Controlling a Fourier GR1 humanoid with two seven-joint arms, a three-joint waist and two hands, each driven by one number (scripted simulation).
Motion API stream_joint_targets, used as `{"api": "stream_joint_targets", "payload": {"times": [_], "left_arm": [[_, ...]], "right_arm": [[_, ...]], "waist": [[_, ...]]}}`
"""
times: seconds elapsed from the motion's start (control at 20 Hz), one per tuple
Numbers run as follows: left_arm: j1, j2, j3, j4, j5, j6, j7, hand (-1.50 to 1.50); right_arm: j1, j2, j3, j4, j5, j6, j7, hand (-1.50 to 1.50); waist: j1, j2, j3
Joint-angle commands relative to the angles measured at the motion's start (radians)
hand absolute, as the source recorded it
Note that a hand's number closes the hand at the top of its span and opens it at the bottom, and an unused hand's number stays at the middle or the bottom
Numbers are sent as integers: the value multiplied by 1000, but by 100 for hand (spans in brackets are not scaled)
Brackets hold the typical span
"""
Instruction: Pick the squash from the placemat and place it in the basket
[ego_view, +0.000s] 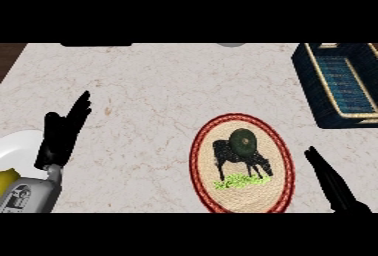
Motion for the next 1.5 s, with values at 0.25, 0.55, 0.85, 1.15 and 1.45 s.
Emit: {"api": "stream_joint_targets", "payload": {"times": [0.25, 0.55, 0.85, 1.15, 1.45], "left_arm": [[-38, -33, 44, 18, -34, -44, 22, 0], [-65, -56, 79, 15, -63, -78, 50, 0], [-65, -90, 113, 58, -95, -98, 17, 0], [-19, -134, 112, 4, -140, -100, 19, 0], [-70, -158, 143, 66, -178, -108, 17, 0]], "right_arm": [[-90, 141, 72, -64, 241, 54, 224, -150], [-145, 188, -10, 153, 180, 4, 69, -150], [-195, 241, -43, 270, 144, 0, 3, -150], [-214, 313, -42, 385, 203, -61, -42, -150], [-341, 364, -87, 466, 225, -10, -24, -150]], "waist": [[9, 1, 4], [11, 2, 5], [12, 3, 5], [11, 2, 5], [11, 3, 4]]}}
